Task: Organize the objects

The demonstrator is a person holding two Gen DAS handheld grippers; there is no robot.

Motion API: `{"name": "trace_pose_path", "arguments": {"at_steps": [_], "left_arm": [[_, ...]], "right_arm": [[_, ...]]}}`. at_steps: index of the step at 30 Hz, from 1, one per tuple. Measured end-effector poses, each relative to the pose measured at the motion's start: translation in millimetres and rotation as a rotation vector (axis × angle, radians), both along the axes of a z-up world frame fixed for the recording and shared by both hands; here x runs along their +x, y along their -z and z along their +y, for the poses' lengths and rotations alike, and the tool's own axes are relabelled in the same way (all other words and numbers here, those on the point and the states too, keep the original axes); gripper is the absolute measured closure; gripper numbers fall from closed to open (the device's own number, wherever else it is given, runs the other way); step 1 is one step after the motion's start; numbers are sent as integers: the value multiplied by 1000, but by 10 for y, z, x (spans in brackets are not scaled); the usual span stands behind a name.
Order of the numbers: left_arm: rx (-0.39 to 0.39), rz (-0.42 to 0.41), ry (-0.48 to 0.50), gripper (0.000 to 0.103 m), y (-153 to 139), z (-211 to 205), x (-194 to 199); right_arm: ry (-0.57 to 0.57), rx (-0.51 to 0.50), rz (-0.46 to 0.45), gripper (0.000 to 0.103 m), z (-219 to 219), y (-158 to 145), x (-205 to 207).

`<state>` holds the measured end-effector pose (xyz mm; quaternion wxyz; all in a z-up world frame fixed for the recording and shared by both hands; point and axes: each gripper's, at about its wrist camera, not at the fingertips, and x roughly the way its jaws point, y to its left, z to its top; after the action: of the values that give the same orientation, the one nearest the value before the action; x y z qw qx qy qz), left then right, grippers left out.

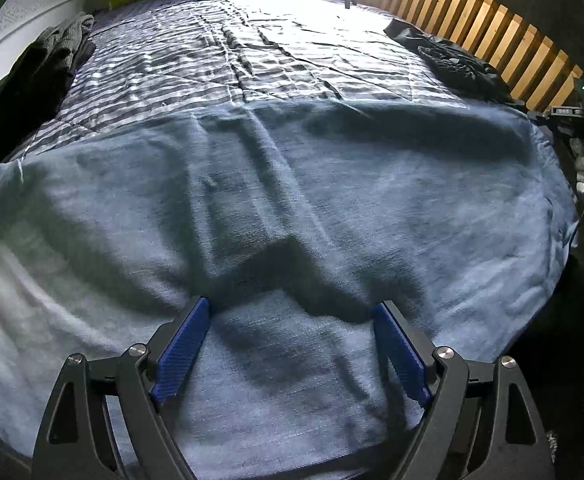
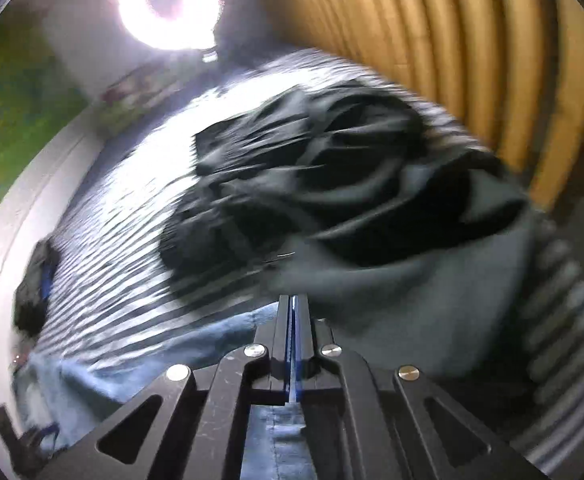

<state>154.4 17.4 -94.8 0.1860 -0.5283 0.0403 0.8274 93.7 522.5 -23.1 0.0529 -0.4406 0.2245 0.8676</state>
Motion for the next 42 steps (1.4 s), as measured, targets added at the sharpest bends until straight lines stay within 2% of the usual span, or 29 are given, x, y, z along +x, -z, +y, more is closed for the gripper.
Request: {"name": "trace_pose_path", "arguments": {"at_steps": [2,3,5,6,7,11,14,20,22,24,26,29,30,31,32,34,35,37,38,40,42], "left_arm": [[-1,1,0,16,-1,4,0],[-2,1,0,16,0,4,0],[-2,-2,0,16,-1,0,0],[-3,-4,0,16,0,2,-3],[-7,-6,2,16,-3,9,-8],[-12,3,13,15,3,23,-10],[-8,11,12,15,4,17,-1],[-7,13,13,15,1,21,6],[-10,13,17,15,-1,22,19],[-11,14,17,15,-3,18,31],[-11,13,15,15,-5,18,38],[-13,12,13,15,-6,16,48],[-13,11,12,15,-7,16,48],[-15,10,11,15,-8,16,51],[-17,9,10,15,-9,18,54],[-24,10,12,15,-8,23,61],[-26,9,12,15,-6,26,61],[-27,9,11,15,-6,25,62],[-29,9,11,15,-6,28,62],[-28,10,7,15,-7,22,75],[-31,10,5,15,-9,18,89]], "right_arm": [[25,-44,-52,102,72,125,-15],[16,-51,-48,101,45,140,-17],[-36,-79,-45,95,-33,107,-26],[-53,-87,-60,84,-58,75,-17],[-52,-84,-58,81,-54,33,20],[-41,-74,4,81,43,-258,511],[-33,-60,-2,81,61,-311,914],[16,-130,-80,76,22,-20,1679],[49,-218,-81,73,26,119,1859],[68,-317,-62,64,14,237,1970],[78,-352,-61,56,-42,315,1998],[78,-336,-87,58,-182,420,1979],[90,-340,-79,78,-199,418,1994],[110,-336,-62,90,-211,387,2029],[137,-316,-33,96,-220,319,2092],[166,-223,32,95,-263,156,2225],[165,-218,33,93,-262,143,2255],[163,-305,-11,73,-189,269,2264],[187,-362,-1,62,-136,341,2299],[218,-451,21,60,-69,455,2320],[229,-493,19,59,-51,571,2244]]}}
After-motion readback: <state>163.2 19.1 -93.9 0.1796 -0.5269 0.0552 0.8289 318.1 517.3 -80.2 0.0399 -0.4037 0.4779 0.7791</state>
